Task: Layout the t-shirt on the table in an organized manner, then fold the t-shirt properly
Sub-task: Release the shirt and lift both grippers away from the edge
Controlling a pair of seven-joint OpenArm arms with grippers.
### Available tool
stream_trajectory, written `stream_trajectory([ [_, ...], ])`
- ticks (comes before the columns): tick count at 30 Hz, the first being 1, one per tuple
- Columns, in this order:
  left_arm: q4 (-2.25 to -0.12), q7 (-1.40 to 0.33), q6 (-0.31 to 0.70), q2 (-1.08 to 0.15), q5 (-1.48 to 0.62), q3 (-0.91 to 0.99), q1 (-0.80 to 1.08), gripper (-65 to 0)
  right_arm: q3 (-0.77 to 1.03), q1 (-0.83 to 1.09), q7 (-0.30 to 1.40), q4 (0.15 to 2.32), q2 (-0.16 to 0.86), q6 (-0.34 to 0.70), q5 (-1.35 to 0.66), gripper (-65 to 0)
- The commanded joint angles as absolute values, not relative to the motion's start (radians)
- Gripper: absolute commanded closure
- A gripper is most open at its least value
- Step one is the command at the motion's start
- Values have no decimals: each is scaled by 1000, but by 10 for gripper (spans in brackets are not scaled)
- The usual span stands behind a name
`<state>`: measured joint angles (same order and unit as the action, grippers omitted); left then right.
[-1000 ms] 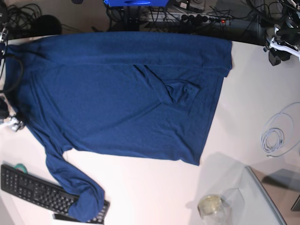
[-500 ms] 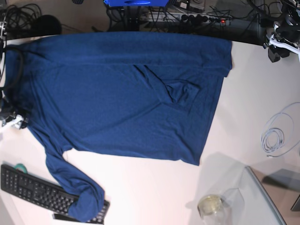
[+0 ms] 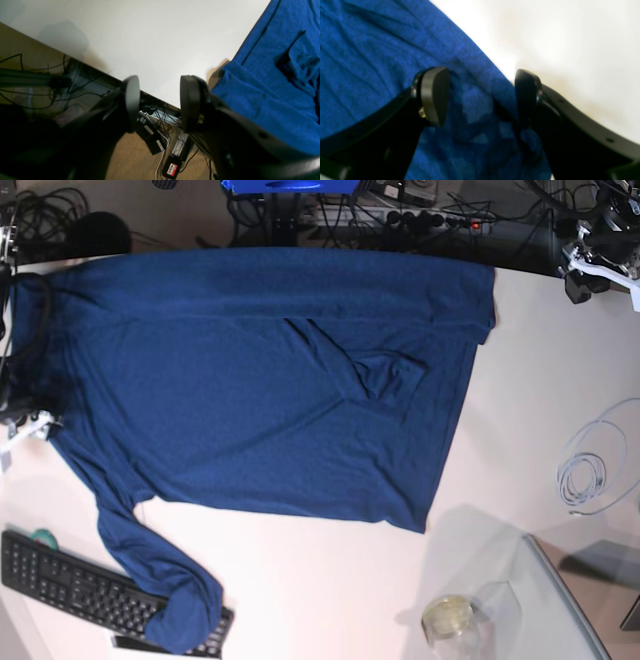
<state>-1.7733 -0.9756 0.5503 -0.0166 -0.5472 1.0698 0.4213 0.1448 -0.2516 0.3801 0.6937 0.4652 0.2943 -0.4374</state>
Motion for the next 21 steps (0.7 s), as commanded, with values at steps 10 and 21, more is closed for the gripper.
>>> stream_trajectory([
  [10, -1785, -955, 552, -27, -556, 1073, 429, -253, 166, -274, 360, 707, 489, 291, -443, -78],
  [21, -1787, -958, 552, -27, -556, 1067, 427, -253, 252, -269, 361, 707, 489, 291, -435, -65],
])
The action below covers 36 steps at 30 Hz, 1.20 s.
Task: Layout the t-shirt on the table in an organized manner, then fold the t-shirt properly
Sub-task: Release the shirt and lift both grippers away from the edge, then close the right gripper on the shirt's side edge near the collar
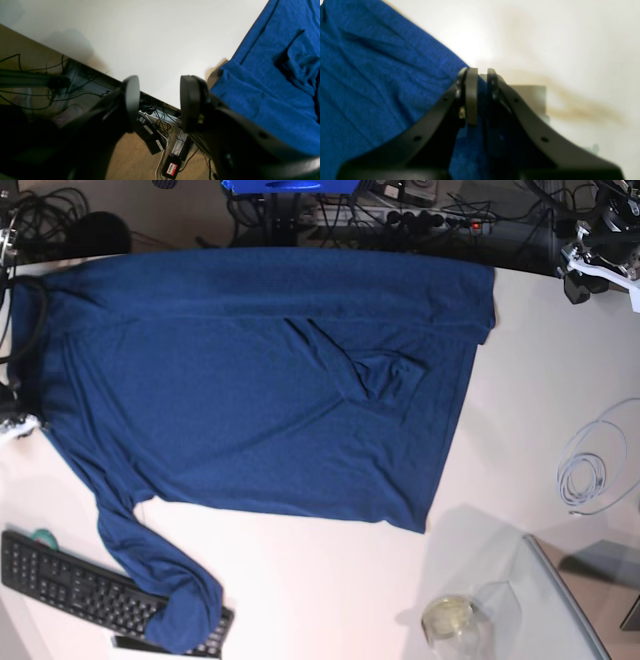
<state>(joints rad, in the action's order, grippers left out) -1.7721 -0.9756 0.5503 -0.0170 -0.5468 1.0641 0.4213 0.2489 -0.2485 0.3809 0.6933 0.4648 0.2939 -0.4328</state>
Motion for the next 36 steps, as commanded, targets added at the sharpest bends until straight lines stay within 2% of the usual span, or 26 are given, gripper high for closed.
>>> stream_trajectory([
  [1, -1787, -958, 552, -27, -556, 1067, 427, -253, 252, -269, 361, 707, 489, 291, -435, -83],
  [6, -1787, -958, 552, -27, -556, 1069, 429, -253, 251, -269, 361, 707, 489, 291, -433, -326],
  [7, -1787, -958, 552, -27, -556, 1070, 429, -253, 251, -269, 361, 707, 489, 291, -433, -353],
  [19, -1785, -958, 552, -27, -556, 1067, 429, -253, 251, -255, 360, 707, 487, 291, -433, -351],
  [26, -1785, -958, 552, -27, -556, 1067, 429, -253, 251, -254, 360, 705, 472, 291, -433, -188],
  [36, -1784, -958, 552, -27, -556, 1070, 429, -253, 251, -254, 360, 705, 467, 291, -433, -197],
])
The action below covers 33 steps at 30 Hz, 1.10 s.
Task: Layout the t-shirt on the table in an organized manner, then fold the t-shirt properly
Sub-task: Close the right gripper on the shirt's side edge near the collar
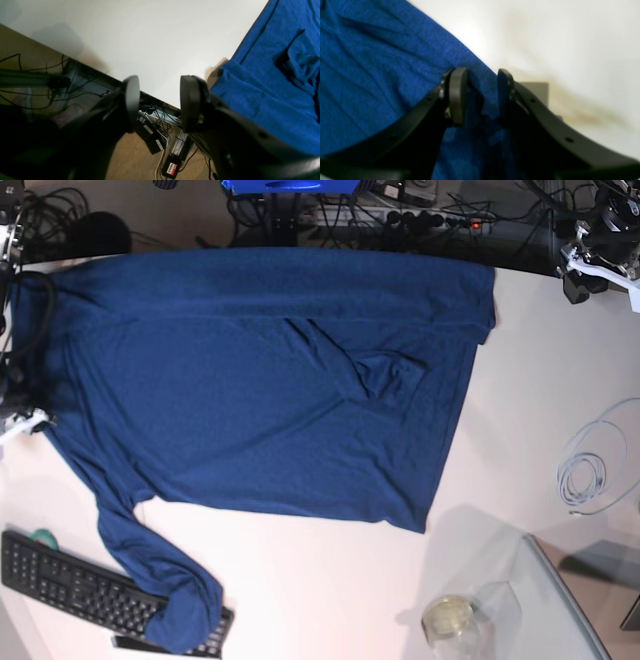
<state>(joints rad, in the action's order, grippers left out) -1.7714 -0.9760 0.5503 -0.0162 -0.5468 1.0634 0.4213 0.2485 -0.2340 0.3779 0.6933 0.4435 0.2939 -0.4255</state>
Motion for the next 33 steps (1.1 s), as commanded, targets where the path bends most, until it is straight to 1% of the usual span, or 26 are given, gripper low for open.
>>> stream_trajectory([
  [1, -1784, -958, 552, -27, -556, 1070, 429, -253, 251, -254, 360, 705, 467, 291, -433, -197],
  [5, -1784, -958, 552, -27, -556, 1070, 429, -253, 251, -254, 360, 704, 467, 291, -433, -188],
  [7, -1784, -958, 552, -27, -556, 1070, 429, -253, 251, -257, 360, 670, 469, 291, -418, -183],
  [9, -1784, -958, 552, -27, -556, 1072, 429, -253, 251, -275, 357, 624, 469, 291, -367, -128],
  [12, -1784, -958, 552, -27, -556, 1072, 430, -253, 260, -289, 354, 598, 467, 291, -328, -11],
  [13, -1784, -958, 552, -27, -556, 1072, 430, -253, 262, -289, 354, 602, 467, 291, -331, 0],
  [19, -1784, -958, 552, -27, -556, 1072, 430, -253, 262, -278, 360, 654, 467, 292, -331, 0],
  [23, -1784, -958, 552, -27, -556, 1067, 430, -253, 262, -274, 361, 667, 466, 292, -331, -17],
  [24, -1784, -958, 552, -27, -556, 1067, 430, -253, 259, -274, 361, 667, 466, 292, -331, -42],
  [27, -1784, -958, 552, -27, -556, 1067, 430, -253, 260, -274, 374, 673, 466, 292, -329, -177],
  [28, -1784, -958, 552, -27, -556, 1067, 430, -253, 260, -274, 374, 673, 466, 292, -329, -210],
  [29, -1784, -958, 552, -27, -555, 1067, 430, -253, 262, -274, 372, 673, 466, 292, -329, -228],
  [33, -1784, -958, 552, -27, -555, 1067, 430, -253, 262, -260, 372, 699, 467, 292, -329, -228],
])
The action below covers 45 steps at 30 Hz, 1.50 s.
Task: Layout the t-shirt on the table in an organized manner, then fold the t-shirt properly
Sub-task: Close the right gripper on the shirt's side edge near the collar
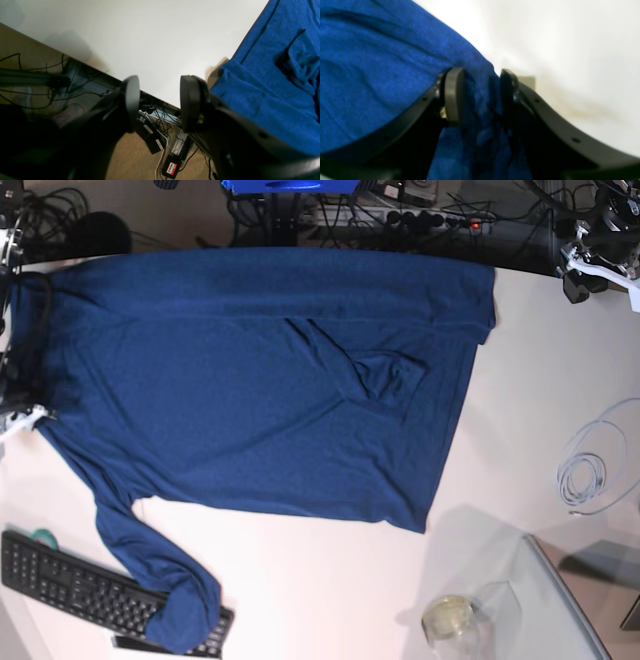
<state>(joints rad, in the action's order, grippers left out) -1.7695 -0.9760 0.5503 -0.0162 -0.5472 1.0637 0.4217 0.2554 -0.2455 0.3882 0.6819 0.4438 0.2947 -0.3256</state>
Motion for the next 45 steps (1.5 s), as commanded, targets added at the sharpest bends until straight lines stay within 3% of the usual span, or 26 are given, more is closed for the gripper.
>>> stream_trajectory([
  [1, -1784, -958, 552, -27, -555, 1067, 430, -253, 262, -257, 371, 702, 467, 292, -329, -228],
  [10, -1782, -958, 552, -25, -555, 1070, 430, -253, 262, -252, 367, 702, 473, 289, -329, -233],
  [15, -1782, -958, 552, -25, -555, 1070, 430, -253, 348, -254, 367, 700, 475, 116, -323, -233],
  [23, -1791, -958, 553, -25, -559, 1055, 444, -253, 407, -254, 367, 705, 496, 102, -325, -230],
  [26, -1791, -958, 553, -25, -559, 1020, 452, -253, 403, -225, 375, 774, 489, 137, -328, -230],
  [30, -1791, -958, 553, -25, -559, 1010, 452, -253, 404, -157, 377, 940, 441, 349, -323, -230],
  [32, -1791, -958, 553, -25, -559, 1010, 452, -253, 400, -159, 403, 926, 443, 404, -323, -227],
  [34, -1791, -958, 553, -27, -559, 1015, 452, -253, 400, -189, 440, 888, 446, 407, -323, -200],
  [39, -1787, -957, 553, -28, -556, 1017, 460, -253, 400, -242, 450, 788, 447, 409, -323, -33],
  [45, -1785, -954, 553, -28, -556, 1017, 467, -253, 400, -280, 447, 697, 449, 403, -323, -23],
])
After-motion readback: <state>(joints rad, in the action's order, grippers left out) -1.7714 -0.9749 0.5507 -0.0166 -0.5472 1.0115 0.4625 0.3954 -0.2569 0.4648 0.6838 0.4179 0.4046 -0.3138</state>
